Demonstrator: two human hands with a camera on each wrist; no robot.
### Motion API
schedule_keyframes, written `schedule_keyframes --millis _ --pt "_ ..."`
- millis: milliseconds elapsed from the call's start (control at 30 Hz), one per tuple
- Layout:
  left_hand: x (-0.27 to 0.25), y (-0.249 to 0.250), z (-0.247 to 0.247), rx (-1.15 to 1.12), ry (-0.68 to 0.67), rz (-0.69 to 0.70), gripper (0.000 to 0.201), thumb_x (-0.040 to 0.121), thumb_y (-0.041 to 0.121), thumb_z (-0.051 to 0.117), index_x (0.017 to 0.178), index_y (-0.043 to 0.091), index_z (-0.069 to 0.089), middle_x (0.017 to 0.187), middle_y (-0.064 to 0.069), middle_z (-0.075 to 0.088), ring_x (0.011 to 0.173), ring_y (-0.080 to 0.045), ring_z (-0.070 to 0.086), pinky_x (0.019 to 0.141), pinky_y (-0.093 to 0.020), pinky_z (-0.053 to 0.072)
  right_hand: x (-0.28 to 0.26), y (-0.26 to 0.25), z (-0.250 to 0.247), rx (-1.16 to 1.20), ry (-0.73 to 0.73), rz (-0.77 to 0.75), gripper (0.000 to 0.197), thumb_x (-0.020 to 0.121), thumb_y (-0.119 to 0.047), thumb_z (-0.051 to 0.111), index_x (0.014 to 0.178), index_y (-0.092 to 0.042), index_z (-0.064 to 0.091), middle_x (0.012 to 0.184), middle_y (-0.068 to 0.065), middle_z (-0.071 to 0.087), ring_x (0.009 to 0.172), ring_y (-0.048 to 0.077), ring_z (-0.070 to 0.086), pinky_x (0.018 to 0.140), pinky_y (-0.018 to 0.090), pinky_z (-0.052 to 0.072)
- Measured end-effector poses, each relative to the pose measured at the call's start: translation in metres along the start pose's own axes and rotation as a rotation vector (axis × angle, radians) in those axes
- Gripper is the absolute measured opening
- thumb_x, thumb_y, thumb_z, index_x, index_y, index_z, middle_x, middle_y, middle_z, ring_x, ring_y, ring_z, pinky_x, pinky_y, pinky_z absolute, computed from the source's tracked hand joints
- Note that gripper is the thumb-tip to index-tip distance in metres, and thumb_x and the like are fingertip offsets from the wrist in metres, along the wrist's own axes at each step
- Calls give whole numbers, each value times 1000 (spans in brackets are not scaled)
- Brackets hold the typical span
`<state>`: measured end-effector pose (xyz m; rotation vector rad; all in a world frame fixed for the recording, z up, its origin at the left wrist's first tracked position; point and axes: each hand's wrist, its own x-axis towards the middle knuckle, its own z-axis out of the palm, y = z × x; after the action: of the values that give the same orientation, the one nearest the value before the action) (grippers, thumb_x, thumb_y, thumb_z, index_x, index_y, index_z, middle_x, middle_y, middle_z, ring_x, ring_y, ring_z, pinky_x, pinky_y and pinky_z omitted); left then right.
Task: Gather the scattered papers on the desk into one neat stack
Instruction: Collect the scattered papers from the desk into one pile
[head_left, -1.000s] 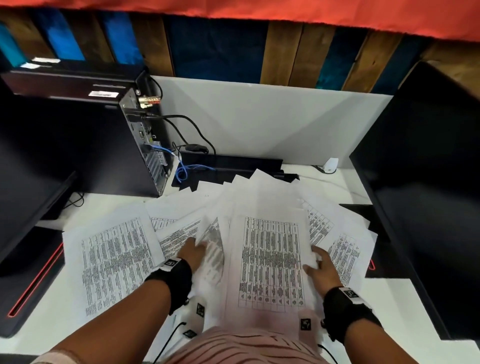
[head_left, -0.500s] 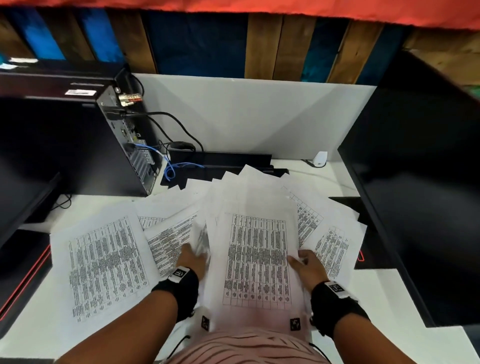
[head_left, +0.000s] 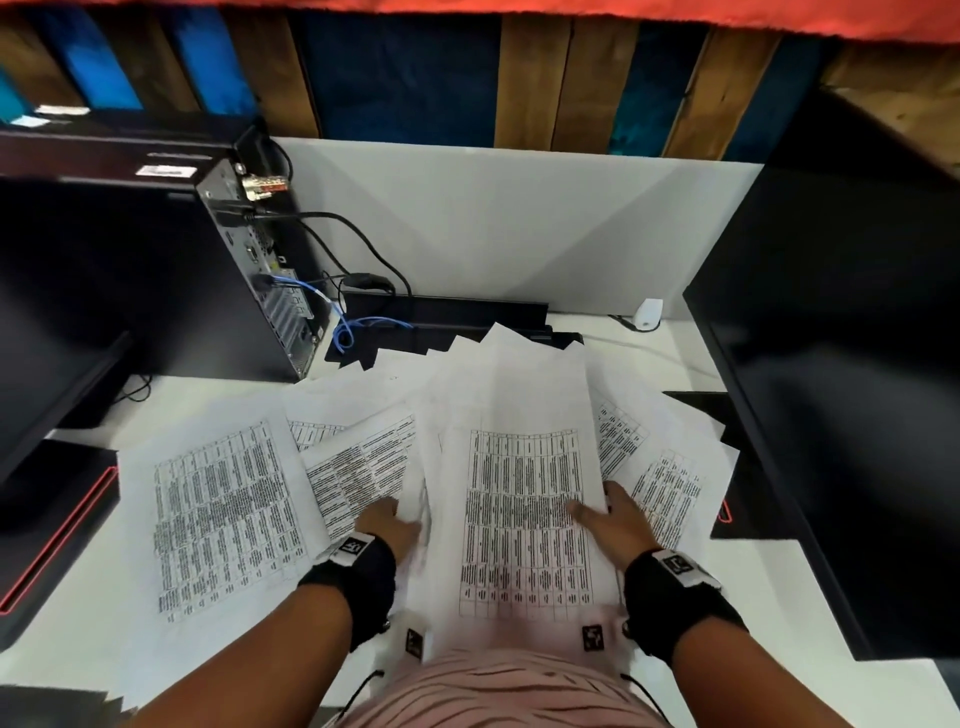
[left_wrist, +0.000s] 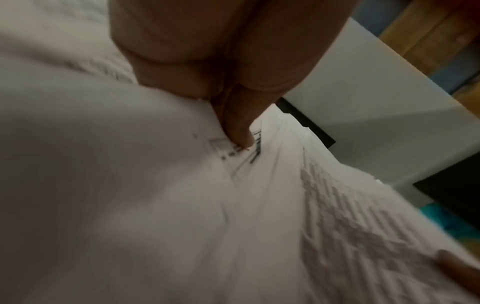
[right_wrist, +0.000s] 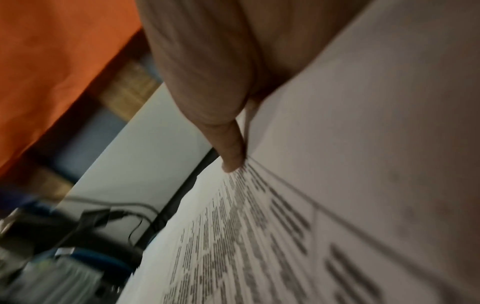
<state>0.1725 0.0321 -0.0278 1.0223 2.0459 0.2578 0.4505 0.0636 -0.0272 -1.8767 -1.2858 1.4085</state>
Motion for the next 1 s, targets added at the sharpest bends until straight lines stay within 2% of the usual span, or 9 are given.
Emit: schedule_keyframes --millis 167,267,333,400,500,600,700,833,1000 --pt "-10 14 27 -215 -231 -17 32 97 8 32 116 -3 55 123 -26 61 111 -40 60 93 -47 52 4 7 4 139 1 -36 56 96 -21 52 146 -30 29 147 -2 43 134 24 42 113 46 33" --pt "-22 23 19 -443 -223 -6 68 97 56 22 141 8 42 144 -15 48 132 -33 47 110 -48 37 2 12 5 136 7 -65 49 97 -17 50 142 -29 33 139 -3 49 130 25 46 111 45 35" --pt "-33 29 14 -520 -234 55 82 88 67 37 150 16 24 151 -4 37 139 -27 36 114 -44 29 2 13 8 98 -4 -79 48 97 -21 50 141 -29 34 140 -3 49 129 24 47 110 45 36" --pt "-40 29 20 -435 -234 166 79 88 33 63 150 16 18 144 -2 45 124 -22 51 105 -32 43 4 13 8 -3 -6 -76 45 96 -22 51 140 -21 40 133 0 53 122 23 52 104 38 40" --pt "-48 34 29 -322 -171 281 75 92 4 53 153 21 13 133 8 45 93 -7 60 71 -8 52 10 13 6 -225 93 -83 35 90 -32 58 119 -12 60 111 15 65 97 28 63 86 36 51" --pt "-53 36 22 -376 -114 319 71 95 7 50 153 25 14 147 0 43 119 -23 57 93 -33 53 11 15 -3 -470 287 -25 52 77 -62 53 106 -21 66 103 12 62 100 33 59 88 41 49" --pt "-53 27 -6 -601 1 315 59 90 -1 55 138 28 39 111 0 64 94 -23 67 62 -21 55 6 2 -5 -400 448 -113 32 87 -35 60 111 -15 66 111 19 58 105 39 56 90 42 47" --pt "-44 -8 -63 -768 236 243 41 87 -13 52 114 18 52 86 -8 66 60 -17 63 45 -16 48 4 -8 15 -273 255 -230 19 84 -19 64 101 -10 63 101 13 65 95 32 64 81 34 51" --pt "-25 -102 -114 -605 414 -49 22 87 2 59 108 4 55 77 -16 63 61 -26 57 60 -32 50 0 -21 59 -511 15 -48 98 62 -73 67 133 -11 45 128 13 47 122 31 47 98 37 44"
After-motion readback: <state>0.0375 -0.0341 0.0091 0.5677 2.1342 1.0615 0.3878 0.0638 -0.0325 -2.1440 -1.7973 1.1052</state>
